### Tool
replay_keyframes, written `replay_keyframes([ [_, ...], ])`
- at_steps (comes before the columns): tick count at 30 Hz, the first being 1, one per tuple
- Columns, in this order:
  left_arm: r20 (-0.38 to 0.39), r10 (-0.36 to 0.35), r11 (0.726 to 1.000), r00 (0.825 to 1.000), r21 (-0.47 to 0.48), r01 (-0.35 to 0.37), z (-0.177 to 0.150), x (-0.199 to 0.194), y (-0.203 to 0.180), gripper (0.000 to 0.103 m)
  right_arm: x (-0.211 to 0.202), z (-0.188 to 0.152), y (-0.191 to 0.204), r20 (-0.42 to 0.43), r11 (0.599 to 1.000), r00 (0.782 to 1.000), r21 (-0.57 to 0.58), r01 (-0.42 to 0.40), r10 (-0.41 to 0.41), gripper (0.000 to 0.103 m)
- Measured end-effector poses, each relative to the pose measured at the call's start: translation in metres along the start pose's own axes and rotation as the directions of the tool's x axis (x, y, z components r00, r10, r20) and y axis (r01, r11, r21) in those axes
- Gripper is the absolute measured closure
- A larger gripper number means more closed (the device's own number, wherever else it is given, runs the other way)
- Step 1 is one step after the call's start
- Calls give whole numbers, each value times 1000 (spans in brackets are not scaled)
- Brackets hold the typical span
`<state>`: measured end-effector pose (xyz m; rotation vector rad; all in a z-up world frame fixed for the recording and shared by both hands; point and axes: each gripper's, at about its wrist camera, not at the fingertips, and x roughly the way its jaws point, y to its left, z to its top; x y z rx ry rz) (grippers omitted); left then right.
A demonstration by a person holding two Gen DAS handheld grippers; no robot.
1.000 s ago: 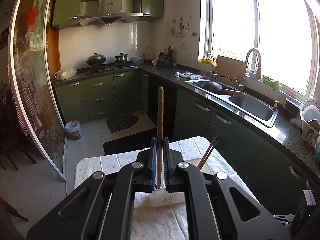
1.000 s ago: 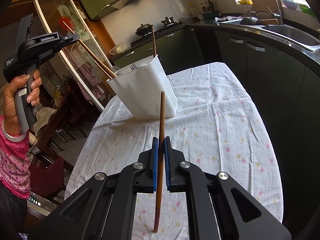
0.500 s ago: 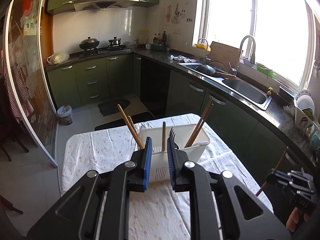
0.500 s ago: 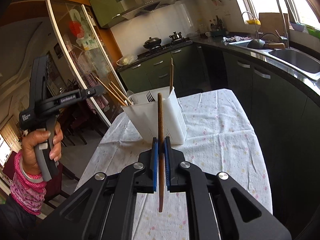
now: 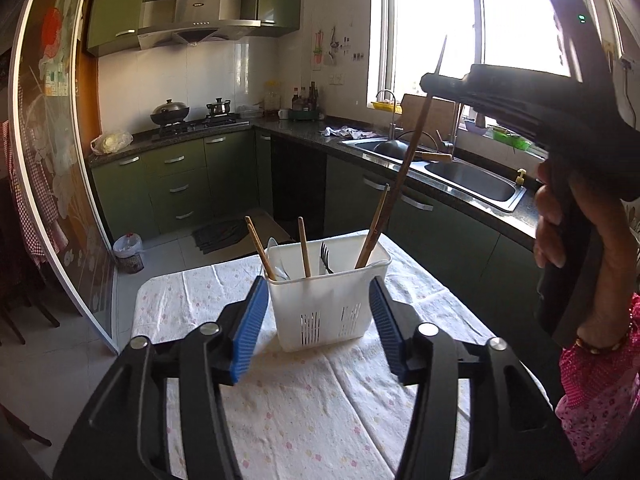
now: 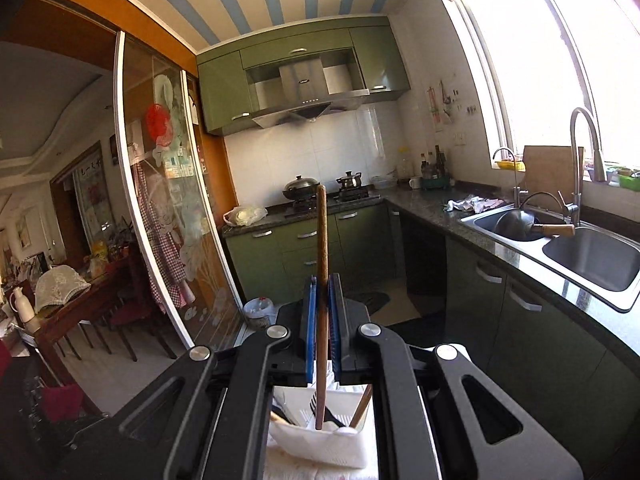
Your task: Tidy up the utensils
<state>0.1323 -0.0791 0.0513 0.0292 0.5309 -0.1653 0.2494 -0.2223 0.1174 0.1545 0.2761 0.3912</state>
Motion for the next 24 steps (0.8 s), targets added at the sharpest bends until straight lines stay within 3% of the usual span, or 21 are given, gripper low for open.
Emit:
replay_keyframes([
  [5,68,50,998,996,29,-52,-12,-14,-5,24,42,-20,0,-78,1000,997,-1,15,-15,96],
  [9,81,55,998,995,21,-57,-22,-20,-7,13,66,-41,5,-135,1000,990,-19,25,-27,96],
  [14,94,61,998,994,-23,-59,-34,-31,-6,7,89,-75,8,-197,998,979,-45,43,-51,96],
  [21,121,91,994,988,-67,-83,-45,-45,-2,7,103,-114,6,-262,996,963,-70,48,-65,95],
  [24,130,95,993,987,-76,-86,-46,-51,-1,7,92,-120,10,-245,995,967,-84,46,-65,87],
])
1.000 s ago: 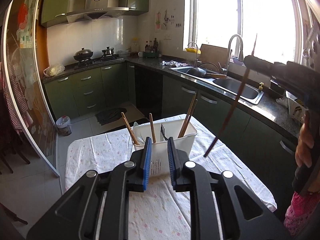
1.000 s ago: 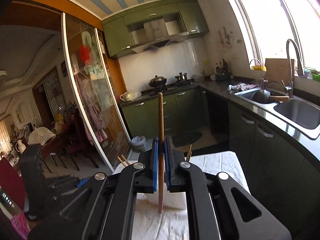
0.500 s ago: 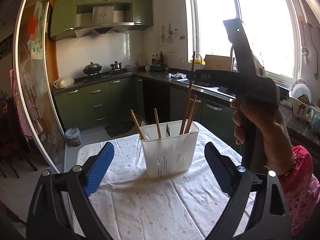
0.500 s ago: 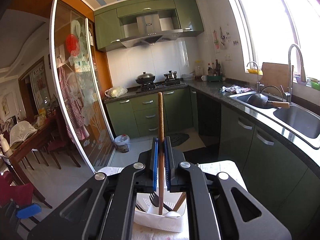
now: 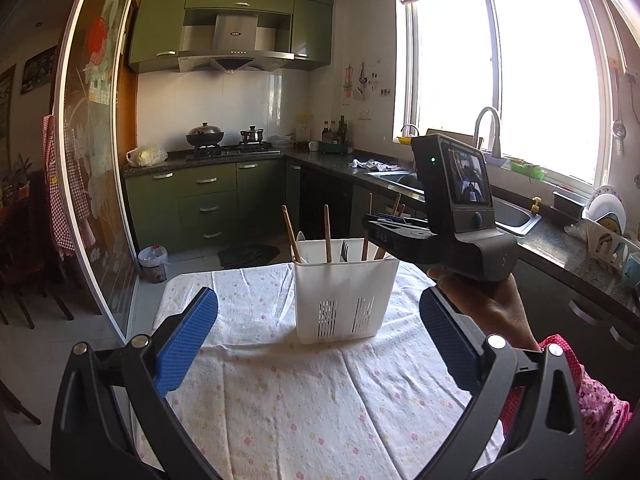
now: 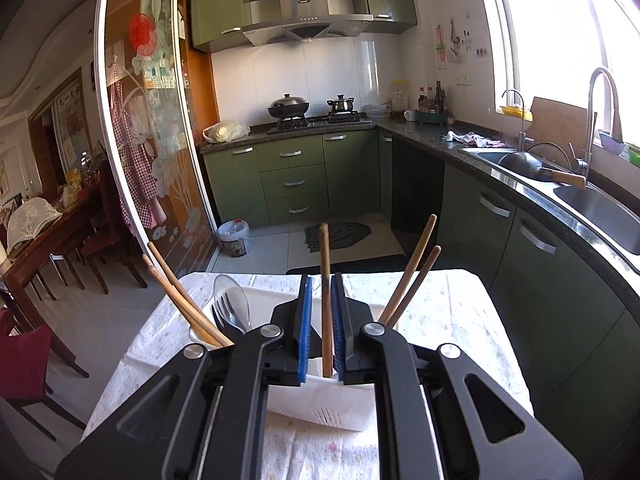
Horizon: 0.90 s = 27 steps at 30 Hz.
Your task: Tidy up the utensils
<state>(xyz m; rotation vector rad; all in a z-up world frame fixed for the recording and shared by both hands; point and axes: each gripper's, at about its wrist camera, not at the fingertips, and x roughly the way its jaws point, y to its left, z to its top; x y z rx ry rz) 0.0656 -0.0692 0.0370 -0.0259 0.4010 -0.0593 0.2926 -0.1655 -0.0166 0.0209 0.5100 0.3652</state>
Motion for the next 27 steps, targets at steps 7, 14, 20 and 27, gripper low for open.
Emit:
replay_keyframes([
  [7,-4,-8,1000,1000,-18,8,-3,-9,6,7,-48,-19,10,78,999,997,-36,16,-13,77],
  [14,1,-13,1000,1000,-17,13,-17,-23,9,7,-106,-60,4,103,999,994,-36,35,-31,49],
  [20,3,23,1000,1000,-13,-23,-43,-37,20,7,-166,-113,-16,116,999,992,-12,53,-52,14],
  [27,1,28,1000,1000,-9,-28,-58,-59,28,7,-244,-143,-28,164,996,983,-13,86,-83,5],
])
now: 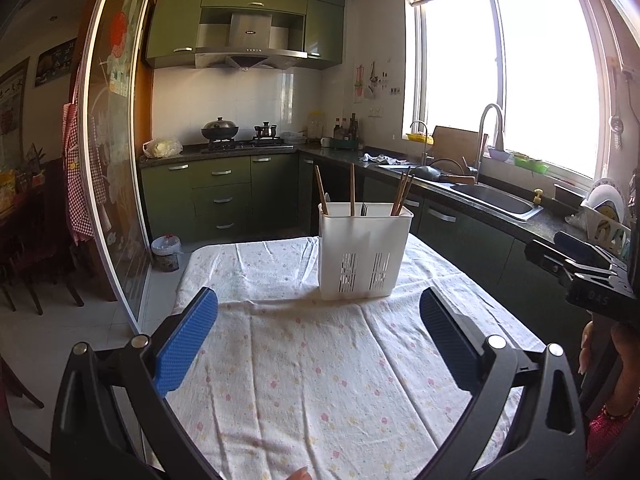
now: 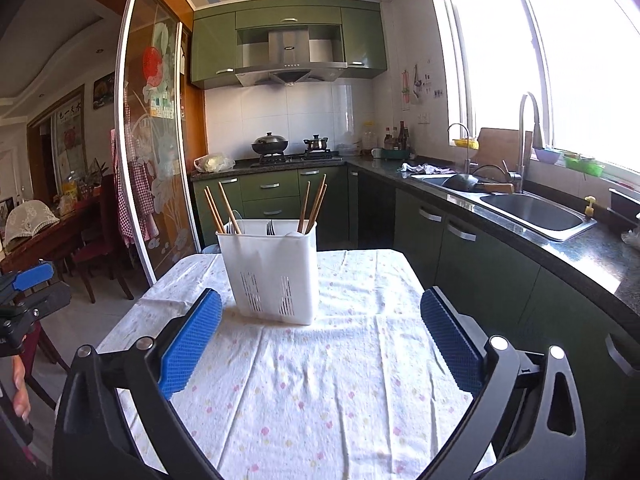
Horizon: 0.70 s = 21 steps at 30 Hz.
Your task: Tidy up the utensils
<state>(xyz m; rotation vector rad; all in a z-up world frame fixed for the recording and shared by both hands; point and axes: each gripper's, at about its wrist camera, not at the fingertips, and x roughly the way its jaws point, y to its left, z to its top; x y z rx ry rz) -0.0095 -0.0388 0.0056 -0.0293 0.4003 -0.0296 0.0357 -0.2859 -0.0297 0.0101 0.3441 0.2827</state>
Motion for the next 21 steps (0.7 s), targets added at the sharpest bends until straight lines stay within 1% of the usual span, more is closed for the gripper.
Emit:
replay_keyframes([
  [5,7,-4,999,1000,39,4,2,-18,-8,7,-49,-5,4,12,999,1000,-40,-2,3,5],
  [9,22,-16,999,1000,28,15,4,-34,-9,7,-77,-8,2,-10,999,1000,-32,-27,27,5],
  [14,23,-14,1000,1000,15,14,4,-47,-11,7,-96,-12,1,-14,998,998,-18,-55,55,5],
  [19,28,0,999,1000,35,-1,4,-54,-16,7,-105,-5,3,16,995,995,-5,-99,99,5],
  [21,25,13,999,1000,43,-14,4,-54,-17,7,-107,-1,4,32,995,995,-5,-97,97,5],
])
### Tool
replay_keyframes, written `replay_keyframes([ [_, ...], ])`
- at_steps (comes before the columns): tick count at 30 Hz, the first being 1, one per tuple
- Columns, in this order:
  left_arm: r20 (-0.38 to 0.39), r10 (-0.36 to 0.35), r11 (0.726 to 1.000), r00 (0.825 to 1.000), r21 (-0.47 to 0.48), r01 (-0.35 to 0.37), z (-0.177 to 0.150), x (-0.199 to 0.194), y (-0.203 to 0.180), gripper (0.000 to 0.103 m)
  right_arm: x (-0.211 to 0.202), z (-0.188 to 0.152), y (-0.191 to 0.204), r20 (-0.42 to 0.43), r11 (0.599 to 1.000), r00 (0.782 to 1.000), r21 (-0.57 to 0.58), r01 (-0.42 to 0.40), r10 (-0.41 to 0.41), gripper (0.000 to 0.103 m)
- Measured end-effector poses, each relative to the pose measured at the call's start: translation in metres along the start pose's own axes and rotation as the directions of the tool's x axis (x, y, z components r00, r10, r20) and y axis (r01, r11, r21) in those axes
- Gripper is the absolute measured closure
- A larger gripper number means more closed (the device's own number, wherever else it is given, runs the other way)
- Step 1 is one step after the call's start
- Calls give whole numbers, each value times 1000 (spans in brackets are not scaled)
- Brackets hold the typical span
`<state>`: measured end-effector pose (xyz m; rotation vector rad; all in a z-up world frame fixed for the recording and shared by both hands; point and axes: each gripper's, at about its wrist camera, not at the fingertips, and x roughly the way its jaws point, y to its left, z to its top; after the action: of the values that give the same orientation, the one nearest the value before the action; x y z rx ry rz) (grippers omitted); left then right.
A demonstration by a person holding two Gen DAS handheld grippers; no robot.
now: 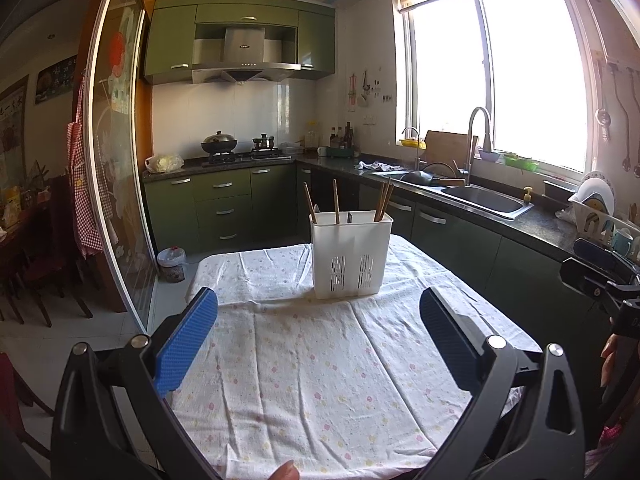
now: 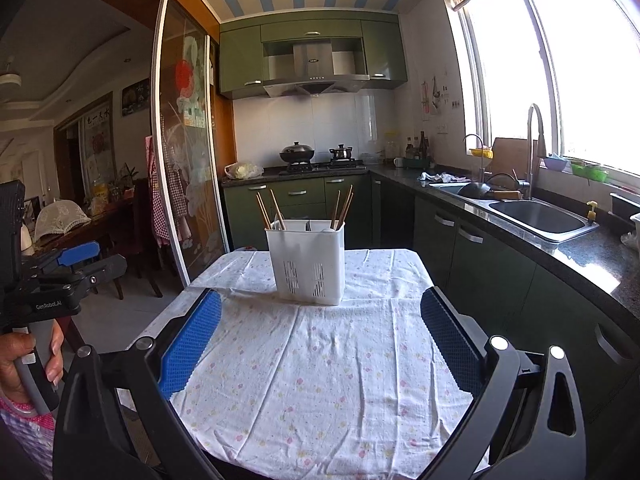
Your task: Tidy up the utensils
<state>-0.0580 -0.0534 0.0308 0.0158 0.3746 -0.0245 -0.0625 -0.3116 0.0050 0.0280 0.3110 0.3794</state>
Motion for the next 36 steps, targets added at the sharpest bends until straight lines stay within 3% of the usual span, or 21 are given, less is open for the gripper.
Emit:
replay_keyframes([
  [16,-11,43,999,999,13,-43,-4,9,3,7,16,3,1,-2,999,999,-11,35,-35,5],
  [29,-34,-35,998,999,-54,34,-3,16,9,7,18,3,0,4,999,999,-9,36,-36,5],
  [36,-22,20,999,1000,-37,-21,-3,14,8,7,20,2,0,-2,999,999,-8,34,-34,5],
])
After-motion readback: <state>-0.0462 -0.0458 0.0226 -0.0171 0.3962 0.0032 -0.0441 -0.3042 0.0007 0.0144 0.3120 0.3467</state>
